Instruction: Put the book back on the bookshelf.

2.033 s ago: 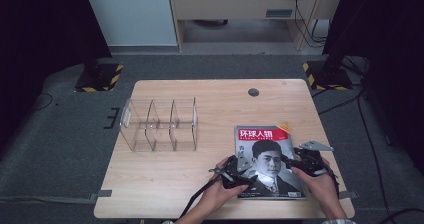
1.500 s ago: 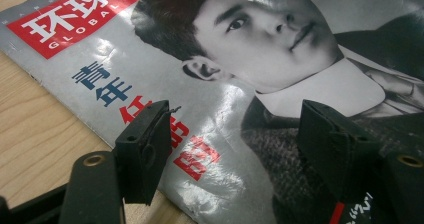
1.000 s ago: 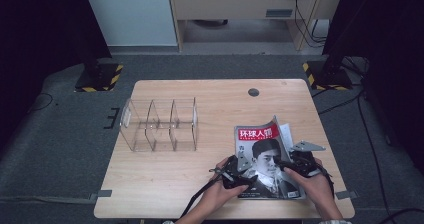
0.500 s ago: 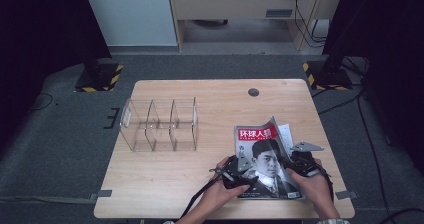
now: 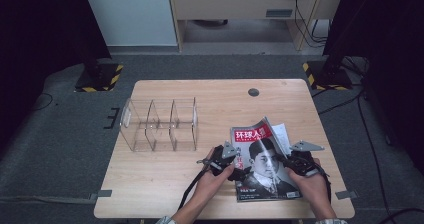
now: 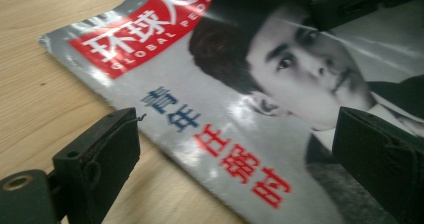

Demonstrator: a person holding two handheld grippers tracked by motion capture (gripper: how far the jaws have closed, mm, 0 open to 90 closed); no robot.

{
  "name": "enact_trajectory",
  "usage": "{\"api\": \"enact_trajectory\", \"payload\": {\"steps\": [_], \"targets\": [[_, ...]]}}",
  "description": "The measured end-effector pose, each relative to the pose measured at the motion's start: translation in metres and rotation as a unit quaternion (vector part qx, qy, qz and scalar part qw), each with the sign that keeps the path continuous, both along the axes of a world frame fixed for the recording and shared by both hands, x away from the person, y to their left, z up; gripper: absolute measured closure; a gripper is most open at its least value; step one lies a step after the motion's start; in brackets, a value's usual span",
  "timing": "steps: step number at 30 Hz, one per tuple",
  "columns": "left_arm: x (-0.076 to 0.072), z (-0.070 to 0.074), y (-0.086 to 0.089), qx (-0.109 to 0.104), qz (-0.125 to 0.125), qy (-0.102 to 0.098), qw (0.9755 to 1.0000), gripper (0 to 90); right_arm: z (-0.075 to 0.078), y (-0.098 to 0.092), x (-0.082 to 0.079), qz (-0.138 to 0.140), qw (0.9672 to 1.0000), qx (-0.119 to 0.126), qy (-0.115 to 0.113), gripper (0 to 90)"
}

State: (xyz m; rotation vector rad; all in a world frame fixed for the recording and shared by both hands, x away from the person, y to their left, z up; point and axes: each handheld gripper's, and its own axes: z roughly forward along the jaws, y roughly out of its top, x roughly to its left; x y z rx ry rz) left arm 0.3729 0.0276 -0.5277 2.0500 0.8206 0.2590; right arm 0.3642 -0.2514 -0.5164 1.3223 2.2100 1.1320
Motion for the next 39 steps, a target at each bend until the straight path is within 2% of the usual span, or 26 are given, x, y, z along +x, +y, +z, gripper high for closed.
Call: {"api": "enact_trajectory", "payload": {"steps": [1, 3, 5, 6, 8, 11, 12, 14, 16, 17, 19, 21, 22, 23, 24, 26, 29, 33, 37, 39], "targets": [[0.000, 0.000, 0.000, 0.000, 0.000, 0.000, 1.0000, 4.4, 0.000, 0.000, 0.000, 0.000, 1.0000, 0.000, 0.000, 86.5], [0.003, -0.004, 0.004, 0.001, 0.012, 0.013, 0.9998, 4.3, 0.005, 0.002, -0.003, 0.005, 0.9999, 0.003, -0.014, 87.7], [0.004, -0.005, 0.005, 0.001, 0.011, 0.016, 0.9998, 4.3, 0.009, 0.004, -0.006, 0.009, 0.9996, 0.002, -0.028, 87.7], [0.006, -0.006, 0.006, 0.000, 0.010, 0.025, 0.9996, 4.3, 0.012, 0.005, -0.008, 0.012, 0.9994, 0.002, -0.032, 87.7], [0.008, -0.006, 0.006, -0.014, 0.009, 0.030, 0.9994, 4.4, 0.016, 0.006, -0.011, 0.013, 0.9990, 0.011, -0.042, 87.8], [0.010, -0.007, 0.005, -0.014, 0.004, 0.034, 0.9993, 4.5, 0.020, 0.006, -0.013, 0.019, 0.9984, 0.015, -0.052, 87.8], [0.012, -0.007, 0.005, -0.010, -0.008, 0.039, 0.9992, 4.8, 0.024, 0.007, -0.015, 0.027, 0.9977, 0.017, -0.060, 87.8], [0.014, -0.007, 0.004, -0.001, -0.015, 0.041, 0.9990, 5.0, 0.026, 0.008, -0.016, 0.026, 0.9970, 0.027, -0.067, 87.8], [0.014, -0.007, 0.004, 0.000, -0.013, 0.042, 0.9990, 5.1, 0.027, 0.008, -0.017, 0.028, 0.9965, 0.031, -0.073, 87.8], [0.016, -0.008, 0.004, 0.003, -0.009, 0.054, 0.9985, 5.4, 0.031, 0.009, -0.019, 0.033, 0.9955, 0.039, -0.080, 87.9], [0.017, -0.008, 0.003, 0.002, -0.007, 0.058, 0.9983, 4.9, 0.033, 0.008, -0.020, 0.034, 0.9946, 0.048, -0.086, 87.9], [0.019, -0.009, 0.001, -0.018, -0.008, 0.069, 0.9974, 4.8, 0.035, 0.007, -0.021, 0.033, 0.9936, 0.060, -0.090, 87.9], [0.020, -0.009, -0.001, -0.020, -0.015, 0.072, 0.9971, 4.8, 0.036, 0.006, -0.021, 0.034, 0.9931, 0.064, -0.092, 87.9], [0.020, -0.009, -0.001, -0.020, -0.015, 0.072, 0.9971, 4.9, 0.036, 0.006, -0.021, 0.034, 0.9931, 0.064, -0.092, 87.9], [0.022, -0.009, -0.005, -0.011, -0.022, 0.067, 0.9975, 6.0, 0.036, 0.004, -0.020, 0.034, 0.9924, 0.076, -0.091, 87.9], [0.023, -0.009, -0.007, -0.011, -0.027, 0.066, 0.9974, 6.2, 0.035, 0.004, -0.018, 0.033, 0.9925, 0.079, -0.088, 87.8], [0.023, -0.008, -0.007, -0.008, -0.021, 0.062, 0.9978, 10.7, 0.031, 0.005, -0.017, 0.031, 0.9934, 0.075, -0.082, 87.8], [0.023, -0.008, -0.003, -0.014, -0.007, 0.063, 0.9979, 17.1, 0.023, 0.007, -0.011, 0.039, 0.9949, 0.069, -0.063, 87.7], [0.024, -0.007, 0.000, -0.007, -0.003, 0.061, 0.9981, 24.6, 0.014, 0.012, -0.009, 0.048, 0.9967, 0.055, -0.037, 87.7], [0.024, -0.007, 0.002, -0.006, 0.000, 0.060, 0.9982, 26.9, 0.011, 0.013, -0.008, 0.046, 0.9968, 0.058, -0.029, 87.2]]}}
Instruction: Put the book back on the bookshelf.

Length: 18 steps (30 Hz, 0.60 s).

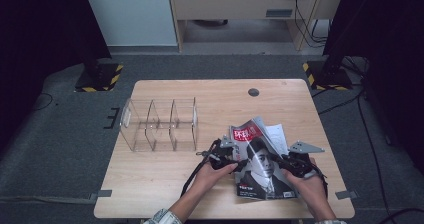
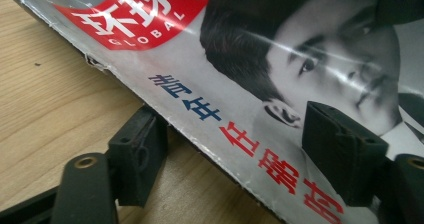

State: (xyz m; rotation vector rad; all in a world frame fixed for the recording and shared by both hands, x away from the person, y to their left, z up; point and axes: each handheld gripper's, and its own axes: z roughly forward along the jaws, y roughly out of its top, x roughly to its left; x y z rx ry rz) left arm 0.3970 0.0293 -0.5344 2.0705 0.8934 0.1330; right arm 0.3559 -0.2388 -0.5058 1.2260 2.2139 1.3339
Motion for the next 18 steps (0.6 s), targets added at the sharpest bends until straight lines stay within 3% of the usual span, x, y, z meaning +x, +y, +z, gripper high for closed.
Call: {"api": "enact_trajectory", "payload": {"steps": [6, 9, 12, 15, 18], "targets": [[-0.003, 0.000, -0.002, 0.025, -0.005, -0.024, 0.9994, 31.9, -0.007, -0.005, 0.003, -0.024, 0.9995, -0.019, 0.007, 77.7], [-0.005, 0.000, -0.004, 0.033, -0.001, -0.033, 0.9989, 32.6, -0.015, -0.009, 0.008, -0.029, 0.9980, -0.052, 0.022, 55.8], [-0.006, 0.000, -0.005, 0.037, -0.003, -0.037, 0.9986, 32.6, -0.016, -0.011, 0.011, -0.059, 0.9963, -0.058, 0.025, 35.2], [-0.005, -0.001, -0.004, 0.032, -0.002, -0.035, 0.9989, 32.6, -0.020, -0.014, 0.015, -0.075, 0.9943, -0.072, 0.024, 25.7], [-0.005, -0.001, -0.006, 0.035, 0.001, -0.036, 0.9987, 32.6, -0.023, -0.018, 0.019, -0.091, 0.9927, -0.074, 0.027, 22.9]]}}
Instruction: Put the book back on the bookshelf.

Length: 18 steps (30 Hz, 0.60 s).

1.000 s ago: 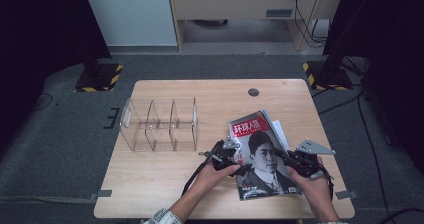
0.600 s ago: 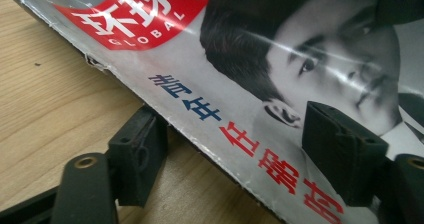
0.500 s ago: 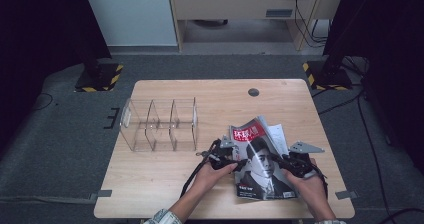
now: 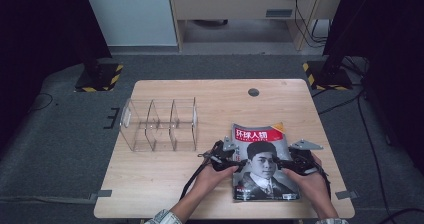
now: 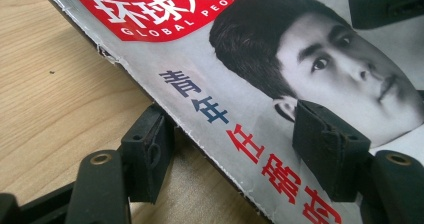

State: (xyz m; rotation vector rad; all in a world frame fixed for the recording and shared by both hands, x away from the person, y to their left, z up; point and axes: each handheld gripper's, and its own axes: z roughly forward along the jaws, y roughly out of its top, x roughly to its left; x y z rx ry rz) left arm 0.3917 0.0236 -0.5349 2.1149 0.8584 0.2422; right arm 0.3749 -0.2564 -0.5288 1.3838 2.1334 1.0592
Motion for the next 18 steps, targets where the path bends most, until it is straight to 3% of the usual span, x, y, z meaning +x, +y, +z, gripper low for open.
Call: {"api": "enact_trajectory", "payload": {"steps": [4, 7, 13, 18], "targets": [[0.001, 0.000, -0.002, 0.001, -0.004, 0.002, 1.0000, 30.2, -0.003, -0.004, 0.004, -0.002, 1.0000, 0.005, 0.003, 20.1], [0.002, 0.000, -0.002, -0.002, -0.007, 0.006, 1.0000, 27.8, -0.006, -0.004, 0.006, -0.005, 0.9998, 0.006, 0.019, 16.0], [0.007, 0.000, -0.005, -0.018, -0.016, 0.025, 0.9994, 15.0, -0.008, 0.001, 0.005, -0.002, 0.9998, 0.005, 0.020, 11.8], [0.010, -0.001, -0.005, -0.024, -0.019, 0.024, 0.9992, 17.0, -0.008, 0.000, 0.004, 0.005, 0.9999, -0.002, 0.012, 21.9]]}}
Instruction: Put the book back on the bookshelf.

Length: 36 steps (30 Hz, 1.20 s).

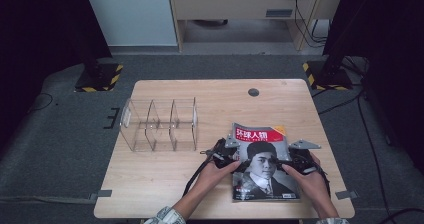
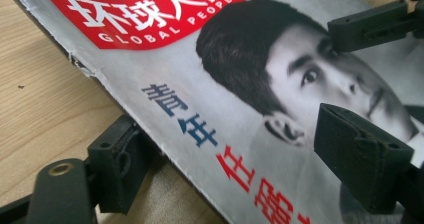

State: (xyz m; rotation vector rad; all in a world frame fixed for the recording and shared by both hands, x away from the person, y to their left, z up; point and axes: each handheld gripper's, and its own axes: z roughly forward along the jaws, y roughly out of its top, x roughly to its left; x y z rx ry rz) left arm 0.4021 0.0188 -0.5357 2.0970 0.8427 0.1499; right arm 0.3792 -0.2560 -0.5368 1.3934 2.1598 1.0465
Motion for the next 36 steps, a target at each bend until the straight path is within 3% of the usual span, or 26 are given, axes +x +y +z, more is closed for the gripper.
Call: {"api": "enact_trajectory", "payload": {"steps": [6, 8, 10, 11, 12, 20, 21, 24, 33, 36], "targets": [[0.003, 0.000, 0.003, -0.011, 0.000, 0.008, 0.9999, 20.0, 0.000, 0.003, -0.001, 0.007, 1.0000, -0.003, -0.005, 28.5], [0.005, 0.001, 0.002, 0.008, -0.012, -0.001, 0.9999, 23.3, 0.000, 0.005, -0.002, 0.010, 0.9999, -0.003, -0.008, 30.5], [0.007, 0.002, 0.001, 0.009, -0.008, 0.002, 0.9999, 30.4, 0.000, 0.006, -0.003, 0.012, 0.9999, -0.005, -0.007, 31.1], [0.012, 0.003, 0.001, -0.005, -0.006, 0.021, 0.9998, 32.3, 0.000, 0.006, -0.003, 0.010, 0.9999, -0.004, -0.007, 31.6], [0.014, 0.003, 0.001, -0.008, -0.006, 0.024, 0.9997, 34.3, 0.000, 0.006, -0.003, 0.008, 0.9999, -0.003, -0.006, 32.4], [0.023, 0.006, -0.005, 0.003, -0.010, 0.028, 0.9995, 38.6, 0.000, 0.006, -0.003, 0.008, 0.9999, -0.005, -0.009, 35.0], [0.025, 0.008, -0.007, 0.011, -0.010, 0.033, 0.9994, 39.8, 0.000, 0.006, -0.003, 0.008, 0.9999, -0.004, -0.010, 35.2], [0.028, 0.016, -0.007, 0.006, -0.007, 0.033, 0.9994, 44.6, 0.000, 0.005, -0.003, 0.007, 0.9999, -0.004, -0.010, 36.2], [0.039, 0.036, -0.016, 0.019, -0.011, 0.014, 0.9997, 50.0, 0.000, 0.004, -0.003, 0.006, 0.9999, -0.002, -0.013, 41.5], [0.044, 0.036, -0.021, 0.010, -0.016, 0.026, 0.9995, 50.2, 0.000, 0.003, -0.002, 0.005, 0.9999, 0.002, -0.013, 44.0]]}}
